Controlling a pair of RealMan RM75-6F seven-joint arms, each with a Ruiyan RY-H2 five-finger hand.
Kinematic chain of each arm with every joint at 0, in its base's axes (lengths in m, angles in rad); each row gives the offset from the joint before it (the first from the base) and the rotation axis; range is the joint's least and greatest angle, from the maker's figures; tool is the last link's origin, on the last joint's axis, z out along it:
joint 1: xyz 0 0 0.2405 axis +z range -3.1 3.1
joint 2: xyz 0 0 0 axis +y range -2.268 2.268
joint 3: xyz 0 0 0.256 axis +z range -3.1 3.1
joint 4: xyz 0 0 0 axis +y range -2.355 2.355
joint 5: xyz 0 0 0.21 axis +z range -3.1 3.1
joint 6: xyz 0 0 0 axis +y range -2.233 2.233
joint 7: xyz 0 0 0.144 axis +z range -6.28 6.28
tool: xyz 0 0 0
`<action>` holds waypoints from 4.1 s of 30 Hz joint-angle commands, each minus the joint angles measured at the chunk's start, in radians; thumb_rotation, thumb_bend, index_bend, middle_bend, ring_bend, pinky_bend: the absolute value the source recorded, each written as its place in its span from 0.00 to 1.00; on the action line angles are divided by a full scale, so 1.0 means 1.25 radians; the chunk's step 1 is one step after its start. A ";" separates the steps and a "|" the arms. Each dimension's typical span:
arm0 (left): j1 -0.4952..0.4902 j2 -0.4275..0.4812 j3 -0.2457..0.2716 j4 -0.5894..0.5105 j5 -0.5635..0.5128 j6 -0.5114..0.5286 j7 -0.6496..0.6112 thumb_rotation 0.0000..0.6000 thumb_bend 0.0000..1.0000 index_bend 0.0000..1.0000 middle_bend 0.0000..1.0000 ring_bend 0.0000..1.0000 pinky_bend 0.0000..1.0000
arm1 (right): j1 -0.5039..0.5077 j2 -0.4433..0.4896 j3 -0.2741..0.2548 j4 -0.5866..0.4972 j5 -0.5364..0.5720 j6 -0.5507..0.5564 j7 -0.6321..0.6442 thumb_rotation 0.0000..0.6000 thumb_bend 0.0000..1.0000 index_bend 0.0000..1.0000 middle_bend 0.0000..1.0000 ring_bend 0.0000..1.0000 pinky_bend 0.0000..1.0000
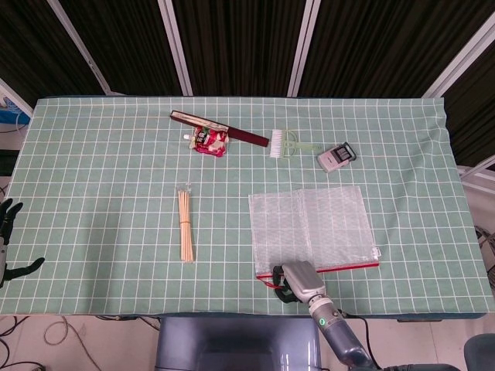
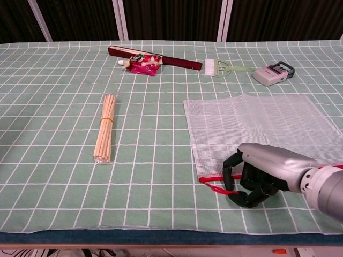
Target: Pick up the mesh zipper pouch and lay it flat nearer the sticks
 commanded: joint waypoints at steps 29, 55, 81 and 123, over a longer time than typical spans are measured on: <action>-0.011 0.013 -0.001 -0.026 -0.008 -0.020 0.020 1.00 0.00 0.00 0.00 0.00 0.00 | 0.001 0.038 0.034 -0.055 -0.051 0.023 0.017 1.00 0.61 0.65 1.00 1.00 0.95; -0.372 0.027 -0.173 -0.238 -0.111 -0.336 0.258 1.00 0.11 0.10 0.00 0.00 0.00 | 0.184 0.126 0.289 -0.174 0.135 0.013 -0.078 1.00 0.63 0.66 1.00 1.00 0.95; -0.663 -0.202 -0.160 -0.083 -0.285 -0.520 0.349 1.00 0.22 0.34 0.00 0.00 0.00 | 0.264 0.161 0.302 -0.204 0.214 0.051 -0.071 1.00 0.64 0.68 1.00 1.00 0.95; -0.764 -0.356 -0.136 -0.028 -0.374 -0.458 0.331 1.00 0.39 0.53 0.01 0.00 0.00 | 0.290 0.193 0.268 -0.227 0.215 0.090 -0.020 1.00 0.65 0.70 1.00 1.00 0.95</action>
